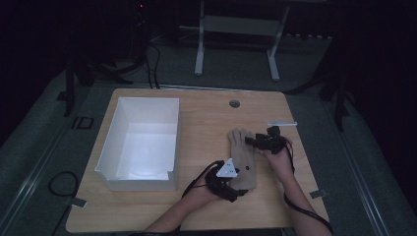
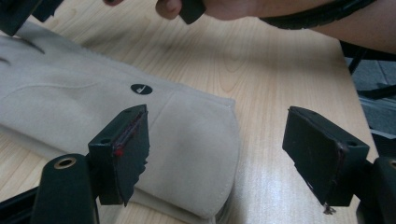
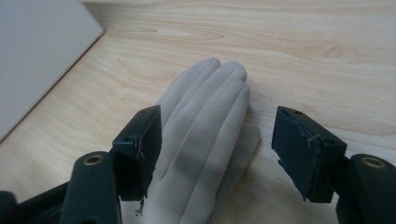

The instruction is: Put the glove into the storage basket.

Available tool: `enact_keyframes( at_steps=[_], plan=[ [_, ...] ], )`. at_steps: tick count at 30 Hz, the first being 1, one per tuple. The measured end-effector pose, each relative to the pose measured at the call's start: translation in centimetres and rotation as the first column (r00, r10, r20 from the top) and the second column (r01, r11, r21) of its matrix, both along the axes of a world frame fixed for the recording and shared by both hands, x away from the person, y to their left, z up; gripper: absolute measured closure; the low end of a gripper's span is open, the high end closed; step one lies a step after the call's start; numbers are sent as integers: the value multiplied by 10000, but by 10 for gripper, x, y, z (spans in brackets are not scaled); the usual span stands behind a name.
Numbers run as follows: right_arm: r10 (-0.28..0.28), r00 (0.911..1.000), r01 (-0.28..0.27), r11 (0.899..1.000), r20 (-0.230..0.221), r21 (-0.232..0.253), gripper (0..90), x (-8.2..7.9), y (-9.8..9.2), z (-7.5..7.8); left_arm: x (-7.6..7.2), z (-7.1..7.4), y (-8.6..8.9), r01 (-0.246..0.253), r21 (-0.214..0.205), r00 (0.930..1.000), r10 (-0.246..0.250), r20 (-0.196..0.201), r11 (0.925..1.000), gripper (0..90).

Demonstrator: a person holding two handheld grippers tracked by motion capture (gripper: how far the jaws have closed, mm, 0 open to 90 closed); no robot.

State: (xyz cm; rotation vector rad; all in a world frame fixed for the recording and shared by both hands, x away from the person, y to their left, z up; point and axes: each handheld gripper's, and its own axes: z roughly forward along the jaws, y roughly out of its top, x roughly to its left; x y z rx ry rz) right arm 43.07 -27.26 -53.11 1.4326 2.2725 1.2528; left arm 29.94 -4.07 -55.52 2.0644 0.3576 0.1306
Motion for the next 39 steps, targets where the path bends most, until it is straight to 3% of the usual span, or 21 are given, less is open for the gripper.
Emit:
enact_keyframes(
  at_steps=[5, 8, 10, 12, 14, 16, 17, 19, 22, 25, 28, 37, 39],
  plan=[
    [-68, 9983, 56, 9998, -580, -205, 331, 11, 8, -18, -2, -4, 4, 10, -50, 9999, -10, -133, 10000, 235],
    [49, 9952, -46, 10000, -973, 26, 339, 13, 10, -26, -2, -5, 6, -3, 14, 9999, 4, -159, 10000, 234],
    [201, 9951, -189, 9997, -965, 126, 386, 13, 10, -28, -1, -5, 8, -20, 1, 9998, 20, -218, 10000, 234],
    [510, 9919, -463, 9980, -1161, 427, 527, 13, 10, -28, 0, -7, 9, -16, 10, 9997, 16, -255, 10000, 236],
    [886, 9931, -874, 9960, -772, 183, 637, 10, 14, -26, 1, -8, 10, 12, 74, 9996, -10, -276, 10000, 244],
    [1045, 9940, -1060, 9930, -321, -513, 697, 5, 21, -22, 0, -8, 9, 58, 234, 9998, -54, -181, 9997, 247],
    [1135, 9935, -1113, 9869, 116, -1171, 712, 0, 27, -19, -1, -8, 9, 72, 270, 9999, -68, -130, 9996, 247],
    [1099, 9926, -994, 9796, 515, -1746, 725, -6, 34, -18, -2, -8, 8, 101, 368, 9999, -101, -9, 9993, 247],
    [880, 9941, -760, 9825, 639, -1698, 725, -8, 35, -19, -6, -8, 5, 267, 506, 9990, -284, 344, 9984, 251],
    [857, 9943, -749, 9850, 639, -1557, 725, -8, 34, -20, -11, -9, 2, 566, 885, 9942, -643, 859, 9945, 300],
    [822, 9949, -724, 9857, 588, -1524, 724, -8, 33, -19, -11, -11, 0, 829, 1183, 9900, -954, 1044, 9895, 385],
    [830, 9946, -726, 9854, 621, -1539, 723, -8, 33, -20, -4, -20, -7, 638, 2047, 9887, -898, 1200, 9767, 511],
    [823, 9947, -716, 9848, 618, -1585, 723, -8, 34, -19, -1, -19, -7, 394, 2058, 9907, -651, 1192, 9778, 611]
  ],
)
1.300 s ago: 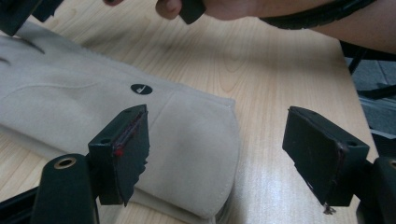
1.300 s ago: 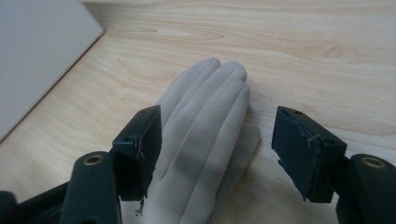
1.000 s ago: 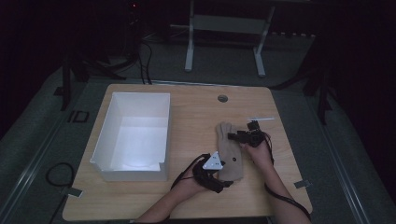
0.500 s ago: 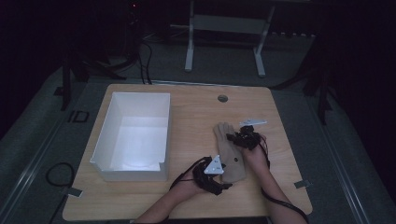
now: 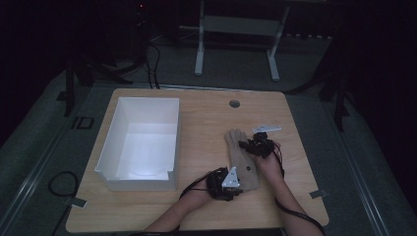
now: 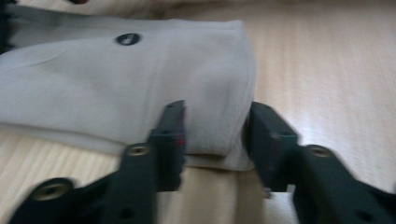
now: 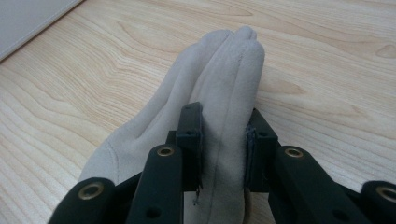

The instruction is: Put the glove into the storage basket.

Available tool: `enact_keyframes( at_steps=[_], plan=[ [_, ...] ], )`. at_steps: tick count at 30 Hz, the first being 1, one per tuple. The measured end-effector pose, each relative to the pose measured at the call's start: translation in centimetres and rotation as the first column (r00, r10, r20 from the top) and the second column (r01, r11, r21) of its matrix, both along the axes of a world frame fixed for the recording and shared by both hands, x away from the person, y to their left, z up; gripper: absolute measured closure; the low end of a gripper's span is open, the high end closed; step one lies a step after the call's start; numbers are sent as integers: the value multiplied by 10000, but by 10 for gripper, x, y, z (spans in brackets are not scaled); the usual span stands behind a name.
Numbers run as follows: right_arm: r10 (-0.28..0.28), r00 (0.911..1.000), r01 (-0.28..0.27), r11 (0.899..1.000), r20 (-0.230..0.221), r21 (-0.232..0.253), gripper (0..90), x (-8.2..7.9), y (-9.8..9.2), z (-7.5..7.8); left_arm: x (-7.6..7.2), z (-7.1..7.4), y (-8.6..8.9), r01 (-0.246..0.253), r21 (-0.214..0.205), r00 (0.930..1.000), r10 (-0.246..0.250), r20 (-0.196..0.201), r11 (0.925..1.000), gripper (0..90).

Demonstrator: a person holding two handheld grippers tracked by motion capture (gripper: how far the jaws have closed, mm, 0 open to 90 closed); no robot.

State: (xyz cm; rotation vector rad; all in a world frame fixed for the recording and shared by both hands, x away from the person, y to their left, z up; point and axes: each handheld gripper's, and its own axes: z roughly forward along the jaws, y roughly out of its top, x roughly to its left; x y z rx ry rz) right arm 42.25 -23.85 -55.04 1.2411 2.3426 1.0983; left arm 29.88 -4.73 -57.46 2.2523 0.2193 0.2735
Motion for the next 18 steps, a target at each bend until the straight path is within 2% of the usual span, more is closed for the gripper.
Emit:
enact_keyframes(
  at_steps=[2, 4, 5, 7, 8, 10, 11, 12, 15, 17, 18],
  plan=[
    [-15, 10000, 15, 10000, 2, -8, 724, 0, 0, 0, 5, 0, 2, -386, -191, 9986, 379, -383, 9991, 741],
    [-32, 10000, 32, 10000, -16, 32, 726, 0, 0, 0, 12, 0, 4, -623, -529, 9902, 551, -1282, 9967, 790],
    [-62, 10000, 63, 10000, -69, 69, 731, 0, 0, 0, 15, 1, 5, -683, -610, 9848, 575, -1636, 9958, 800],
    [-92, 9999, 96, 9995, -143, 288, 747, 1, -2, 0, 22, 1, 8, -907, -855, 9661, 668, -2494, 9922, 812],
    [-196, 9995, 209, 9983, -239, 546, 761, 1, -4, 0, 24, 1, 9, -900, -900, 9607, 627, -2704, 9919, 818],
    [-285, 9992, 302, 9973, -266, 672, 764, 1, -5, 0, 25, 1, 11, -804, -922, 9589, 517, -2789, 9925, 821],
    [-264, 9994, 279, 9976, -244, 640, 768, 1, -5, 0, 26, 2, 11, -763, -919, 9551, 463, -2928, 9928, 822],
    [-256, 9995, 267, 9979, -200, 586, 777, 0, -4, 1, 26, 2, 12, -725, -891, 9546, 432, -2948, 9934, 824],
    [-213, 9994, 231, 9976, -276, 657, 792, 0, -3, 3, 25, 6, 12, -559, -694, 9590, 342, -2814, 9960, 825],
    [-211, 9990, 246, 9955, -397, 913, 795, 1, -4, 4, 23, 9, 11, -446, -610, 9654, 274, -2595, 9971, 828],
    [-213, 9989, 258, 9937, -418, 1090, 797, 1, -5, 5, 23, 12, 12, -437, -673, 9633, 242, -2675, 9968, 828]
  ],
)
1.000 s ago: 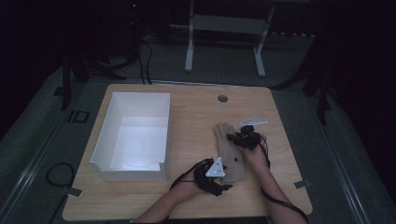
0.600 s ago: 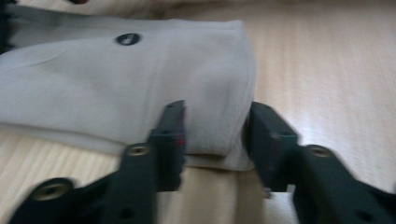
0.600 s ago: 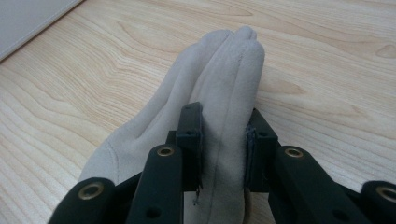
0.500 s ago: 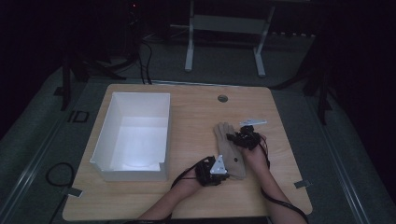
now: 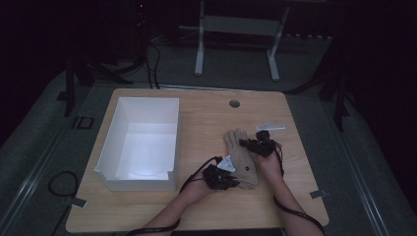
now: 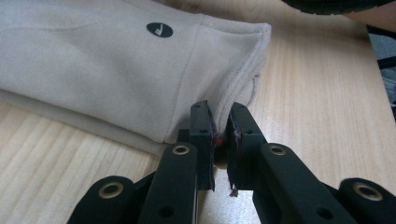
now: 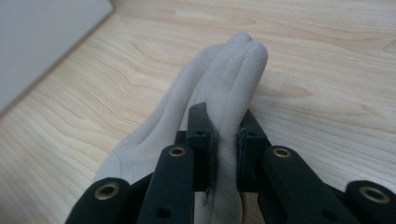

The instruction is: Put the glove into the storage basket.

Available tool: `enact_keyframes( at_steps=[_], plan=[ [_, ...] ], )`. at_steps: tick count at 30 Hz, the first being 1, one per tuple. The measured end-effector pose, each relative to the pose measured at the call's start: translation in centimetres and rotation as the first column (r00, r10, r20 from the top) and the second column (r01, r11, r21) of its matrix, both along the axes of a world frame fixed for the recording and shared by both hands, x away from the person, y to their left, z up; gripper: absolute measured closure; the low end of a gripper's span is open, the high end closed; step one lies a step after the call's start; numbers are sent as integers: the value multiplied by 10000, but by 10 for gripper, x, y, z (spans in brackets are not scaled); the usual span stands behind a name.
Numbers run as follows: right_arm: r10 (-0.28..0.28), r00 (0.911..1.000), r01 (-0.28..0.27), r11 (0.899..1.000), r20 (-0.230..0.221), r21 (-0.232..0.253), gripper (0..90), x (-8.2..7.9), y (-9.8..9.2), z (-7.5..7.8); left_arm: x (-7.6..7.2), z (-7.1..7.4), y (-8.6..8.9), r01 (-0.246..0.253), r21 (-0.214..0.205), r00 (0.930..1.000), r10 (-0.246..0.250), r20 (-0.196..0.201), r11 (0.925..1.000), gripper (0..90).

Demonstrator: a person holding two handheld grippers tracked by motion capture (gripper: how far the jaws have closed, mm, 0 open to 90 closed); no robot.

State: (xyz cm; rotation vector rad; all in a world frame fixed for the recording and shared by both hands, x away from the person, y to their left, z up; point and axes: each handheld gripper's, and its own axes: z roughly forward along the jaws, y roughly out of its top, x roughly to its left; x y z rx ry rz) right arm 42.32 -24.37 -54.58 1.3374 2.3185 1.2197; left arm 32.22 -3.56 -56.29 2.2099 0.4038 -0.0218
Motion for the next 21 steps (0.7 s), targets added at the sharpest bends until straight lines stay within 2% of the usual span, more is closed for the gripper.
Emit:
enact_keyframes(
  at_steps=[1, 3, 5, 6, 7, 9, 12, 13, 14, 16, 17, 20, 21],
  plan=[
    [-25, 10000, 27, 9998, -73, 205, 798, 0, -1, 1, 0, 2, 1, 37, -99, 10000, -37, -12, 9999, 829],
    [-46, 10000, 49, 9987, -77, 511, 800, 0, -2, 3, 2, 7, 3, 83, -380, 9995, -95, -303, 9992, 829],
    [-97, 10000, 97, 9986, 0, 528, 800, -1, -3, 6, 3, 12, 5, 109, -487, 9989, -131, -458, 9988, 829],
    [-66, 10000, 64, 9981, 20, 609, 800, -2, -3, 8, 4, 16, 6, 144, -356, 9985, -163, -530, 9993, 828],
    [-97, 9999, 93, 9975, 63, 695, 801, -2, -3, 12, 4, 18, 7, 209, -337, 9991, -221, -368, 9992, 827],
    [-73, 9999, 62, 9962, 122, 872, 801, -2, -5, 16, 5, 24, 10, 225, -665, 9985, -257, -478, 9975, 827],
    [-110, 9997, 78, 9916, 236, 1290, 801, -4, -7, 27, 4, 35, 12, 229, -946, 9987, -271, -432, 9953, 827],
    [-100, 9995, 59, 9905, 288, 1376, 801, -5, -8, 31, 3, 40, 12, 206, -943, 9992, -237, -311, 9953, 828],
    [-119, 9993, 65, 9892, 363, 1466, 801, -6, -8, 34, 0, 45, 12, 218, -763, 9998, -219, -8, 9968, 827],
    [-93, 9987, 22, 9896, 491, 1442, 801, -7, -9, 40, -4, 54, 10, 227, -564, 9992, -209, 331, 9982, 827],
    [-103, 9987, 27, 9887, 497, 1498, 801, -7, -9, 44, -5, 58, 9, 272, -511, 9987, -249, 455, 9983, 827],
    [-48, 9983, -48, 9866, 581, 1633, 801, -9, -10, 53, -7, 68, 8, 236, -516, 9987, -212, 459, 9984, 827],
    [-32, 9981, -71, 9863, 622, 1649, 801, -9, -10, 56, -8, 72, 8, 262, -322, 9973, -239, 689, 9991, 827]
  ],
)
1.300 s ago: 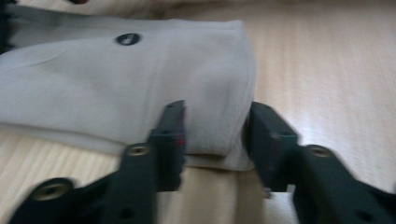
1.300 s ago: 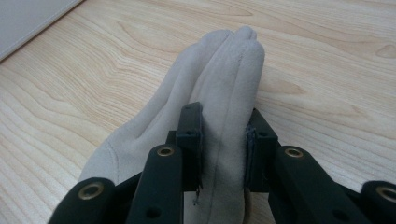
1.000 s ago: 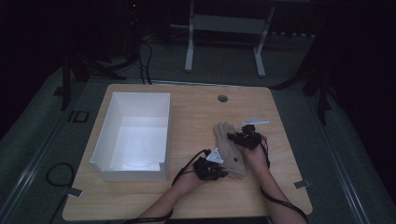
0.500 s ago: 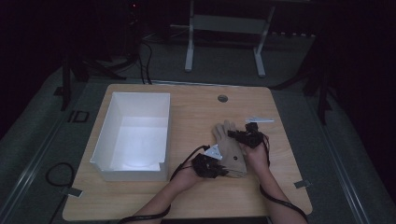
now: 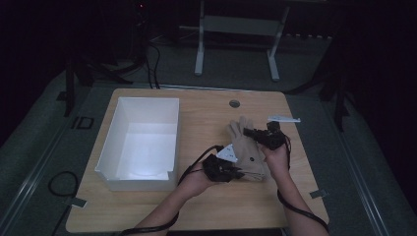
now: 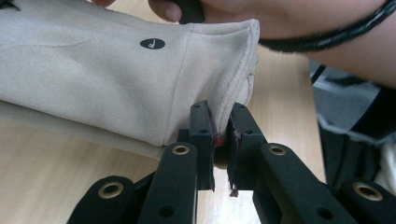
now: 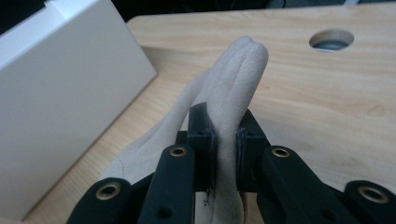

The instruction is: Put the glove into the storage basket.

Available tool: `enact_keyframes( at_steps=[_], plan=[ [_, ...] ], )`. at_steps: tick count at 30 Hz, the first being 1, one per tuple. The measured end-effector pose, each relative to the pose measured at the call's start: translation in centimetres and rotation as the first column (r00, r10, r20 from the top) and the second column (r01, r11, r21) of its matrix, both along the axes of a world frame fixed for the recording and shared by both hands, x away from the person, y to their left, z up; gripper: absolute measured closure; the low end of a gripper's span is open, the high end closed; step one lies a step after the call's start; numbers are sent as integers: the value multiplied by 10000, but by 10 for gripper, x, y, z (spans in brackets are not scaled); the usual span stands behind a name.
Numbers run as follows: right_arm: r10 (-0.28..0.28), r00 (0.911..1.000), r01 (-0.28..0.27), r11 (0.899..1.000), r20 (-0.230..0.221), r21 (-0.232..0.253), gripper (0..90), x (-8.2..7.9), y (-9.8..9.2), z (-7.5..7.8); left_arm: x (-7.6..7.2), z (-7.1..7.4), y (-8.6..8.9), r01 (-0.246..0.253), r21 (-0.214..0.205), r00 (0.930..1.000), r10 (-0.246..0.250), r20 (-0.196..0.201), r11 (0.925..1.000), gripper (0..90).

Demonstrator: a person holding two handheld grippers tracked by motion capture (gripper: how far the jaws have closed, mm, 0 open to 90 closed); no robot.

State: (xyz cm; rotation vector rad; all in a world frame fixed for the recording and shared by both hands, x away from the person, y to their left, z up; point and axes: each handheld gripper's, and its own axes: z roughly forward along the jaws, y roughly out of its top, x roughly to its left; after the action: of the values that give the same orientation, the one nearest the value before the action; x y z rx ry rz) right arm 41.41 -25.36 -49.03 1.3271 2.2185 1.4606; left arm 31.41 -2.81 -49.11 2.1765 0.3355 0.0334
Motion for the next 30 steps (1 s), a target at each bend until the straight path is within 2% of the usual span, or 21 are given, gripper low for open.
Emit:
enact_keyframes(
  at_steps=[4, 8, 9, 17, 20, 23, 30],
  plan=[
    [33, 9998, -38, 9997, 191, 240, 801, -1, 1, 17, -2, 15, 3, -66, 239, 9997, 60, 250, 9997, 827],
    [49, 9994, -58, 9996, 343, 265, 800, -1, 3, 33, -3, 29, 8, -189, 500, 9979, 157, 621, 9986, 825],
    [110, 9991, -122, 9995, 405, 302, 800, 0, 5, 41, -3, 33, 9, -174, 490, 9980, 144, 619, 9986, 825],
    [283, 9972, -318, 9983, 685, 498, 800, 0, 15, 65, -4, 57, 28, -385, 364, 9969, 358, 697, 9986, 825],
    [339, 9973, -394, 9955, 644, 865, 800, 2, 19, 70, -4, 62, 36, -463, 249, 9956, 441, 833, 9986, 825],
    [372, 9972, -432, 9949, 656, 915, 800, 5, 25, 74, -3, 67, 45, -543, 84, 9954, 535, 798, 9985, 825],
    [478, 9963, -531, 9958, 712, 744, 800, 8, 42, 81, -3, 73, 63, -818, 85, 9935, 809, 805, 9966, 825]
  ],
)
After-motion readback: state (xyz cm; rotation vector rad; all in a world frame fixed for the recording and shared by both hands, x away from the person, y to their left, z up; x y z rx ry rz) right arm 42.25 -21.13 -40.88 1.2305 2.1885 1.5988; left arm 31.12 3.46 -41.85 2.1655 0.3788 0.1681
